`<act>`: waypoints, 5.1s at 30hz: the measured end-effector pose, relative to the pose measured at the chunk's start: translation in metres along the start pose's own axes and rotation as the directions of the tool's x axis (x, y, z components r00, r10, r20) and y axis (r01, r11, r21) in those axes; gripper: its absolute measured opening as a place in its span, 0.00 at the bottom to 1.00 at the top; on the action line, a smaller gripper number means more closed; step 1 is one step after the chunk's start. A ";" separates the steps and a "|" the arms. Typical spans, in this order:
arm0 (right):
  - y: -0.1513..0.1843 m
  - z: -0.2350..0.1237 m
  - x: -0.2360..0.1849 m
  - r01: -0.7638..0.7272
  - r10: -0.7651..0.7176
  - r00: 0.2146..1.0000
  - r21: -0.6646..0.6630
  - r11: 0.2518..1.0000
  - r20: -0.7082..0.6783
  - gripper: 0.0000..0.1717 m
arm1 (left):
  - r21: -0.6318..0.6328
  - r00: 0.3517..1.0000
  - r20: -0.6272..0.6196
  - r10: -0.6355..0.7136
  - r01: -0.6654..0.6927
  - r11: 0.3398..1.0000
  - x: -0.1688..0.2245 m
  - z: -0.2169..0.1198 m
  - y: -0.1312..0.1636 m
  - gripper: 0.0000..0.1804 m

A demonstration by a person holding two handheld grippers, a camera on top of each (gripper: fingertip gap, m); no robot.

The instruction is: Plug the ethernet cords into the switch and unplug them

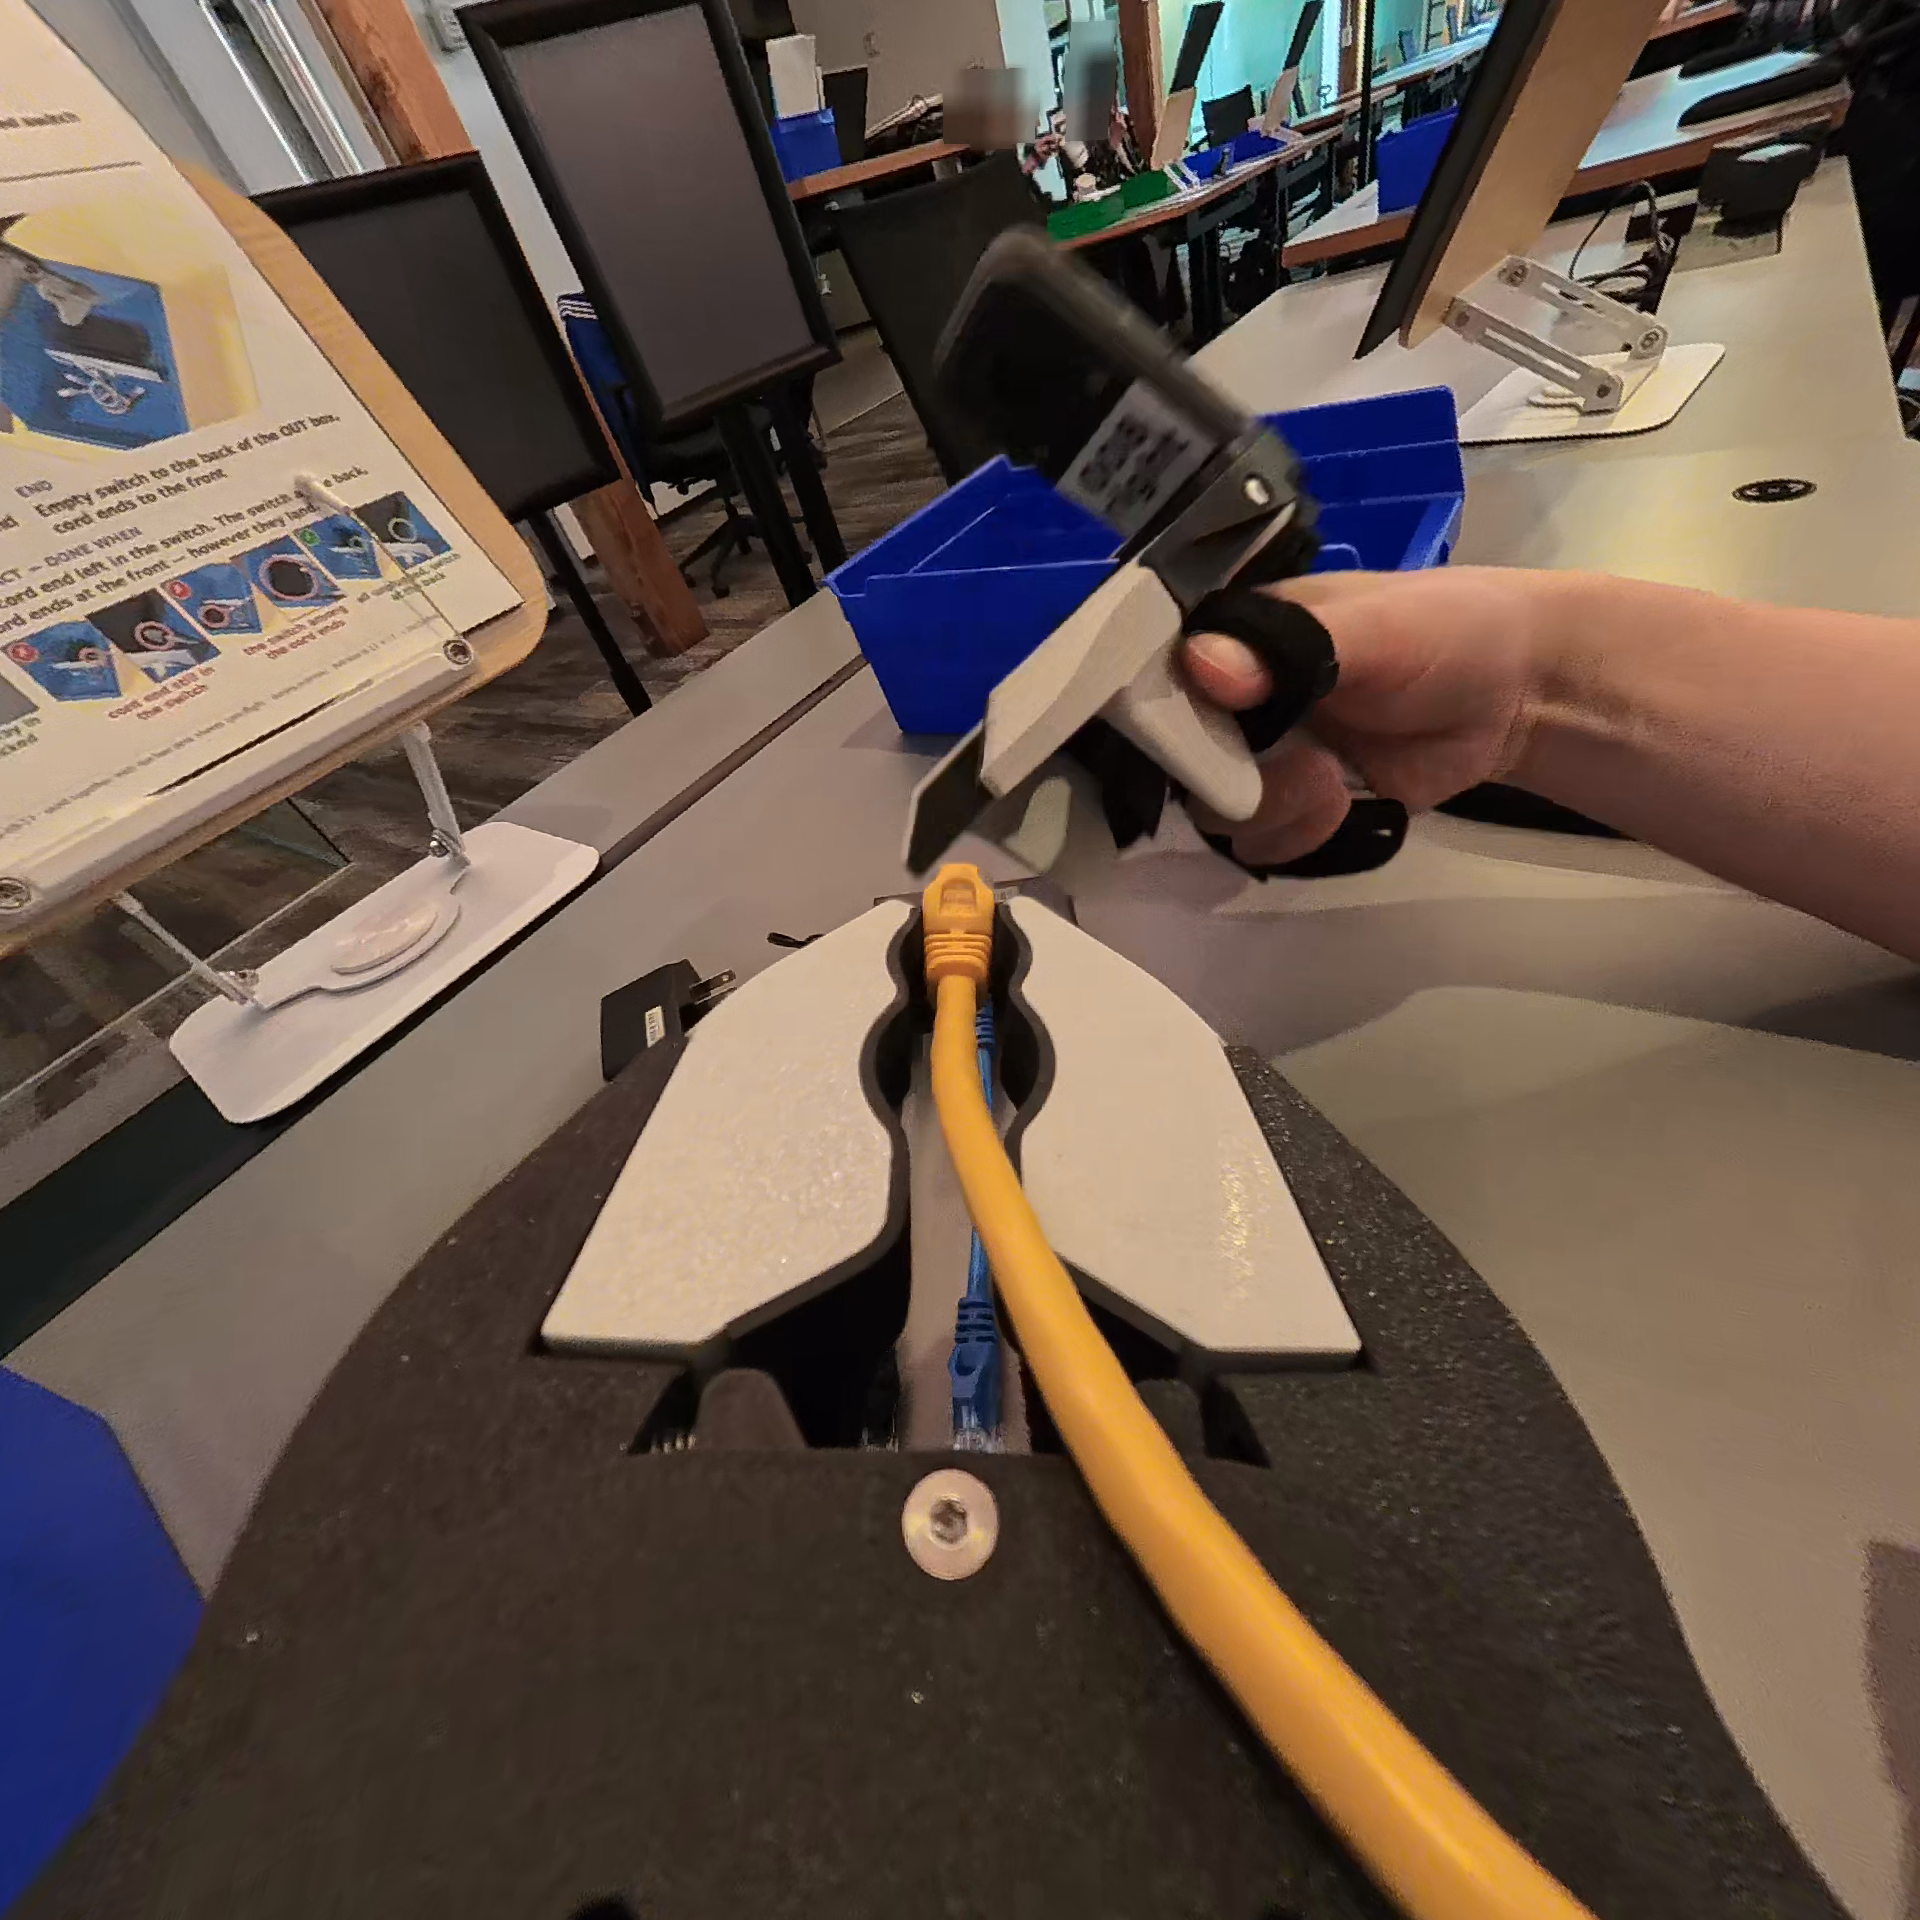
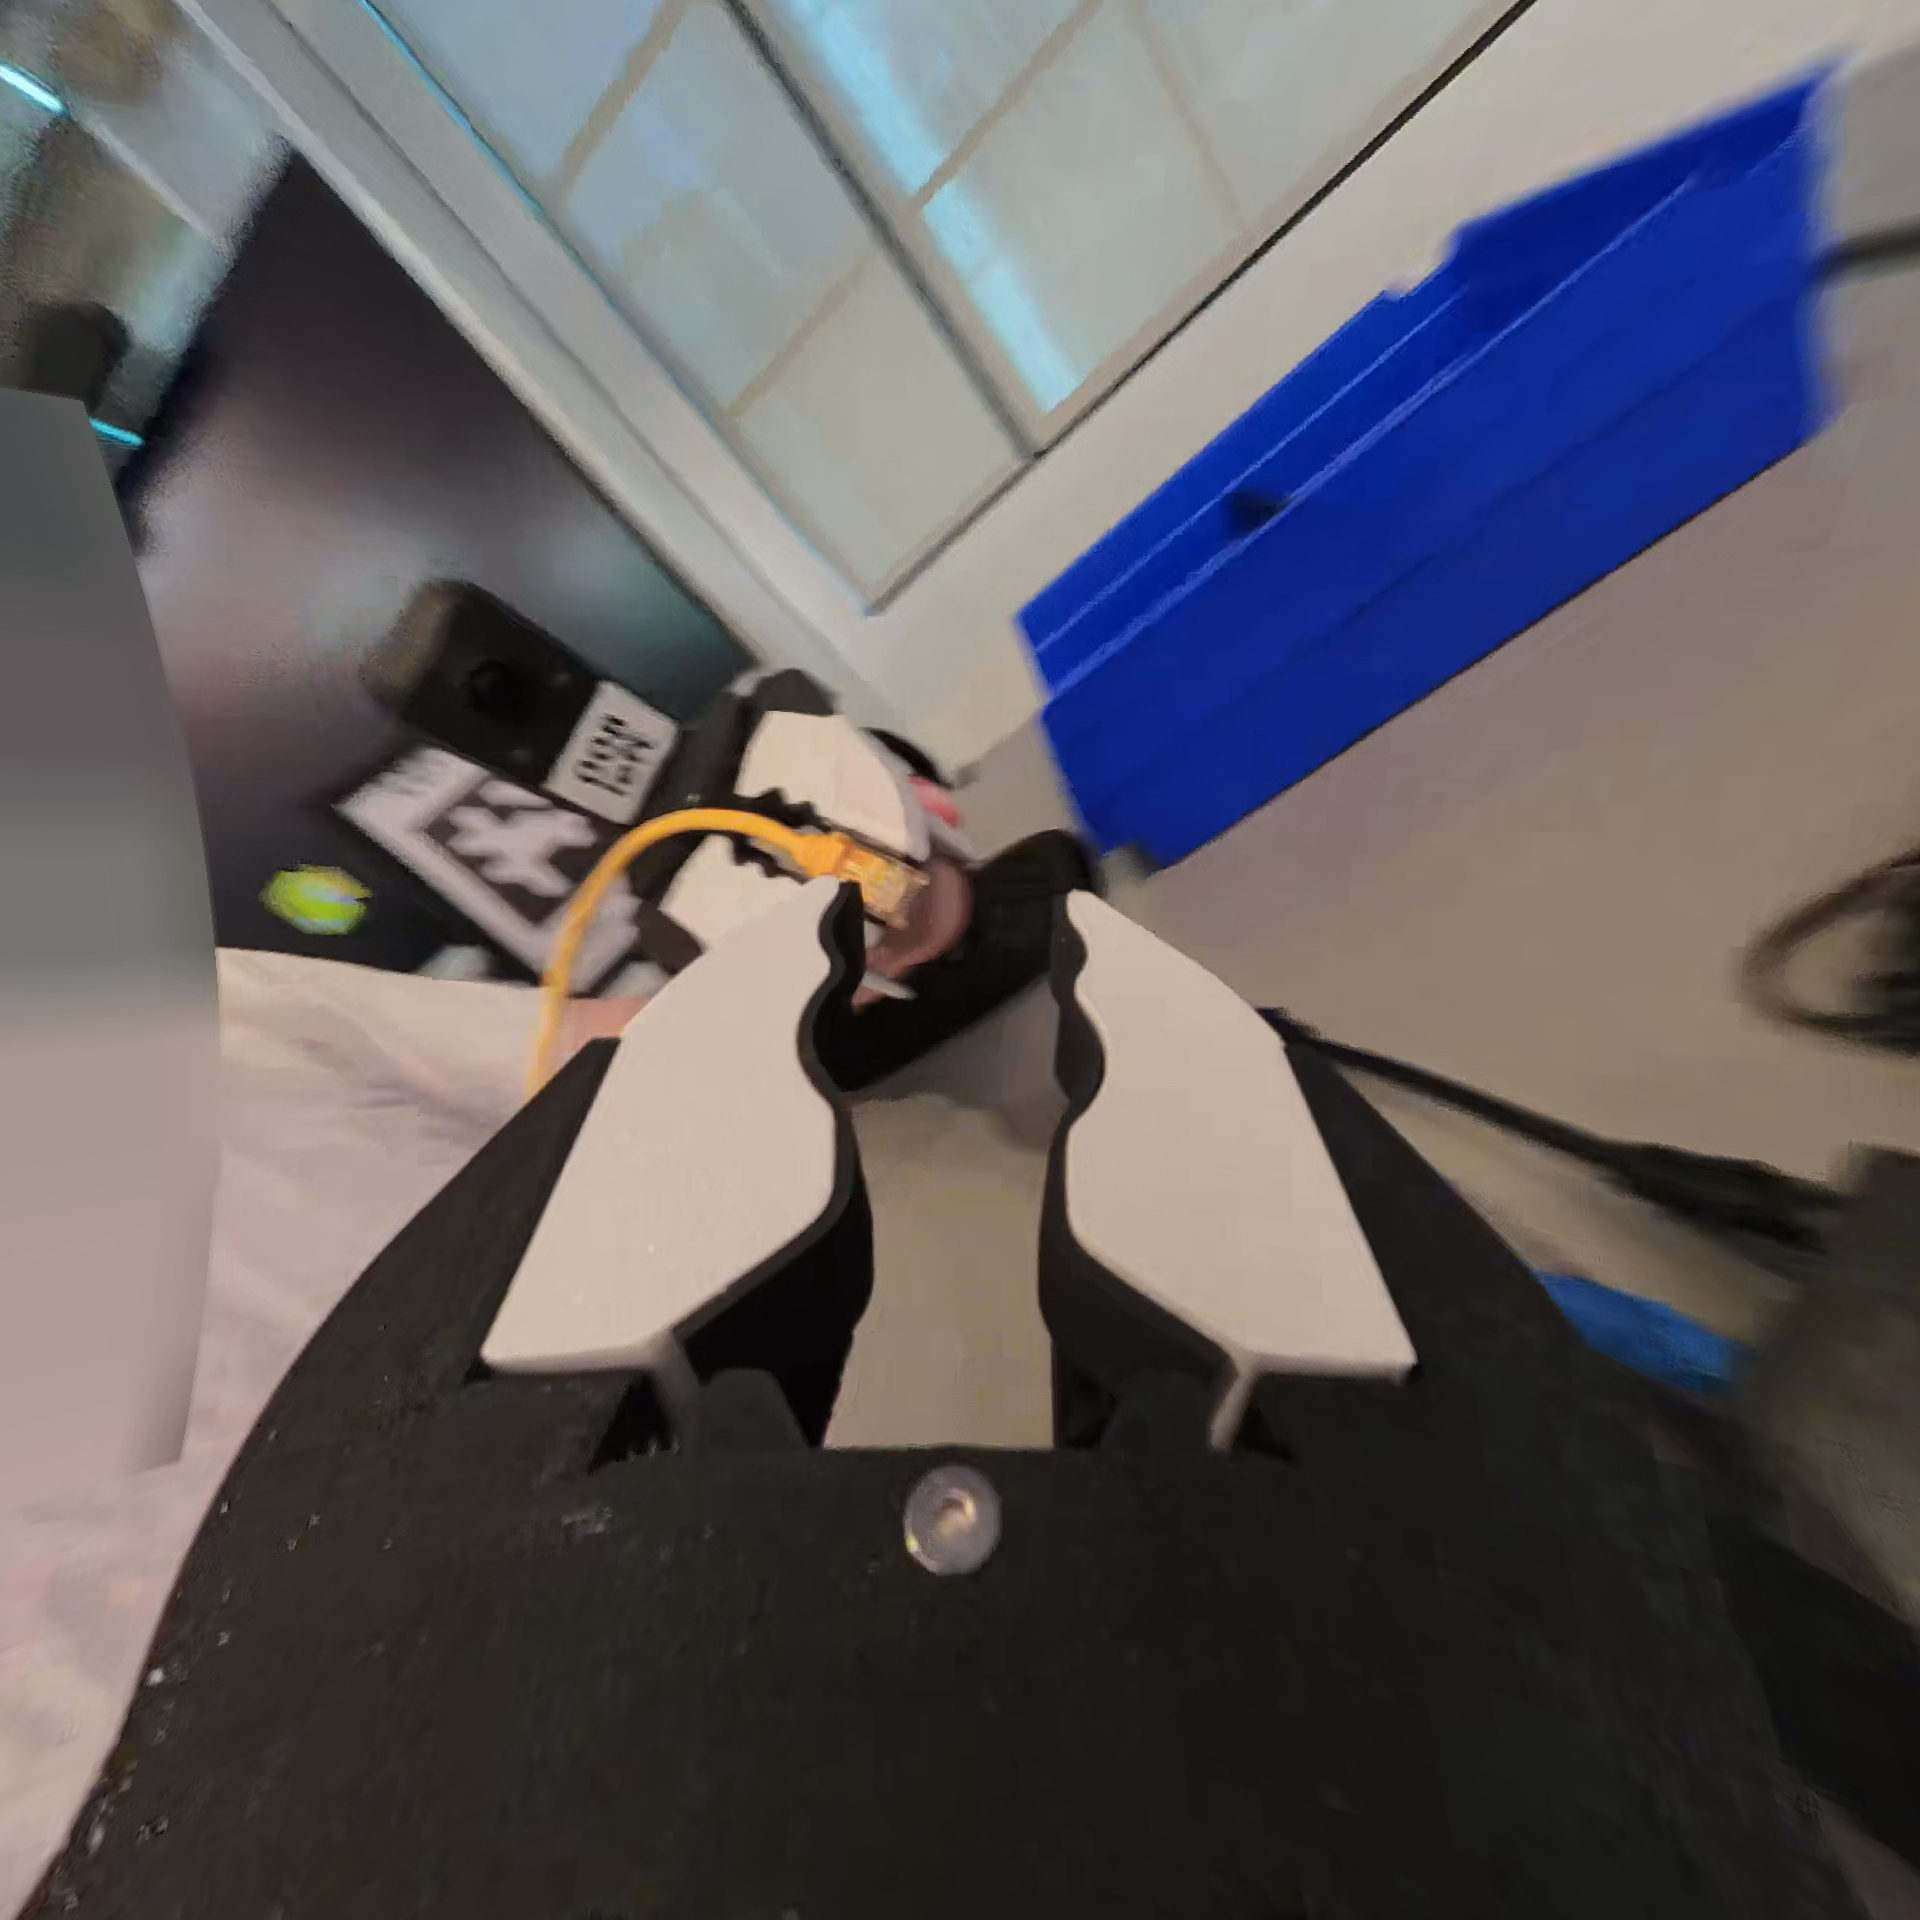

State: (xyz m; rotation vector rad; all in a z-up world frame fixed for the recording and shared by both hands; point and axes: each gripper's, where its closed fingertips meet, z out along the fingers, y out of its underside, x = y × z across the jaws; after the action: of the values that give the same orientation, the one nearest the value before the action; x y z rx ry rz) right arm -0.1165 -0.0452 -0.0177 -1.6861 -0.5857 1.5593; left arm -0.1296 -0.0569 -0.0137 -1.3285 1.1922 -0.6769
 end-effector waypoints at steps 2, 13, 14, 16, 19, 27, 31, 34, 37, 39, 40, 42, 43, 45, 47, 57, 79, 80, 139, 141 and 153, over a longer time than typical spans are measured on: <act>-0.012 -0.019 0.011 0.198 -0.194 0.963 0.001 0.980 -0.189 0.22 | -0.004 1.000 0.010 -0.020 0.020 1.000 -0.004 -0.002 0.002 0.06; 0.021 -0.083 0.044 0.593 -0.621 0.382 -0.333 0.733 -0.684 0.42 | -0.007 0.995 -0.016 -0.095 0.095 0.995 0.000 -0.003 0.006 0.07; 0.027 -0.083 0.047 0.597 -0.636 0.338 -0.364 0.715 -0.694 0.43 | -0.005 0.995 -0.020 -0.096 0.096 0.995 0.000 -0.003 0.006 0.07; 0.043 -0.081 0.055 0.563 -0.658 0.303 -0.428 0.707 -0.689 0.41 | 0.000 0.995 -0.028 -0.098 0.098 0.995 0.002 -0.003 0.005 0.07; 0.048 -0.089 0.062 0.493 -0.611 0.279 -0.435 0.753 -0.741 0.36 | 0.005 0.993 -0.044 -0.108 0.108 0.994 0.004 -0.003 0.004 0.07; 0.058 -0.110 0.077 0.354 -0.538 0.246 -0.442 0.824 -0.806 0.38 | 0.020 0.990 -0.076 -0.123 0.125 0.992 0.010 -0.006 0.001 0.06; 0.061 -0.111 0.093 0.265 -0.533 0.235 -0.474 0.840 -0.813 0.46 | 0.024 0.988 -0.084 -0.128 0.131 0.991 0.012 -0.007 0.000 0.06; 0.061 -0.107 0.105 0.209 -0.499 0.269 -0.455 0.865 -0.824 0.47 | 0.020 0.988 -0.082 -0.127 0.129 0.991 0.012 -0.008 0.002 0.07; 0.058 -0.105 0.114 0.170 -0.454 0.299 -0.421 0.891 -0.840 0.45 | 0.014 0.988 -0.079 -0.131 0.132 0.991 0.011 -0.007 0.004 0.07; 0.059 -0.106 0.119 0.134 -0.423 0.316 -0.401 0.906 -0.849 0.44 | 0.013 0.987 -0.080 -0.139 0.140 0.990 0.010 -0.007 0.004 0.07; 0.059 -0.106 0.120 0.129 -0.410 0.330 -0.389 0.912 -0.850 0.43 | 0.012 0.987 -0.079 -0.142 0.143 0.990 0.009 -0.007 0.005 0.07; 0.059 -0.104 0.122 0.115 -0.395 0.345 -0.379 0.918 -0.851 0.41 | 0.010 0.986 -0.080 -0.146 0.147 0.989 0.009 -0.007 0.005 0.06; 0.060 -0.103 0.123 0.104 -0.392 0.357 -0.381 0.919 -0.848 0.39 | 0.011 0.986 -0.080 -0.148 0.149 0.989 0.008 -0.007 0.005 0.06; 0.063 -0.102 0.126 0.076 -0.385 0.371 -0.385 0.920 -0.845 0.37 | 0.009 0.986 -0.078 -0.148 0.150 0.989 0.008 -0.007 0.006 0.06; 0.063 -0.102 0.128 0.064 -0.379 0.367 -0.384 0.921 -0.849 0.35 | 0.006 0.986 -0.076 -0.149 0.150 0.989 0.008 -0.006 0.006 0.06; 0.071 -0.096 0.119 0.038 -0.340 0.353 -0.350 0.936 -0.872 0.35 | -0.005 0.984 -0.063 -0.168 0.168 0.986 0.003 -0.006 0.010 0.07; 0.078 -0.082 0.084 -0.386 0.225 0.622 -0.044 0.922 -0.750 0.35 | 0.031 0.986 -0.092 -0.136 0.139 0.990 0.010 -0.016 -0.007 0.06; 0.077 -0.081 0.085 -0.407 0.259 0.628 -0.026 0.913 -0.734 0.35 | 0.044 0.986 -0.095 -0.136 0.140 0.989 0.010 -0.019 -0.010 0.06; 0.085 -0.048 0.061 -0.718 0.667 0.690 -0.146 0.681 -0.279 0.35 | -0.006 0.914 -0.383 -0.133 0.142 0.990 0.016 0.049 0.007 0.06; 0.086 -0.051 0.062 -0.696 0.635 0.709 -0.160 0.700 -0.306 0.35 | -0.011 0.913 -0.389 -0.122 0.128 0.992 0.018 0.053 0.008 0.06; 0.082 -0.070 0.070 -0.457 0.299 0.816 -0.237 0.857 -0.495 0.47 | -0.011 0.916 -0.382 -0.125 0.130 0.991 0.015 0.065 0.010 0.06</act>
State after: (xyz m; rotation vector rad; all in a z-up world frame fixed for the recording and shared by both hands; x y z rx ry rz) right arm -0.0506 -0.0573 -0.1270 -2.4702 -0.2936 1.3032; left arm -0.0680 -0.0453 -0.0381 -1.3053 1.4130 -1.0747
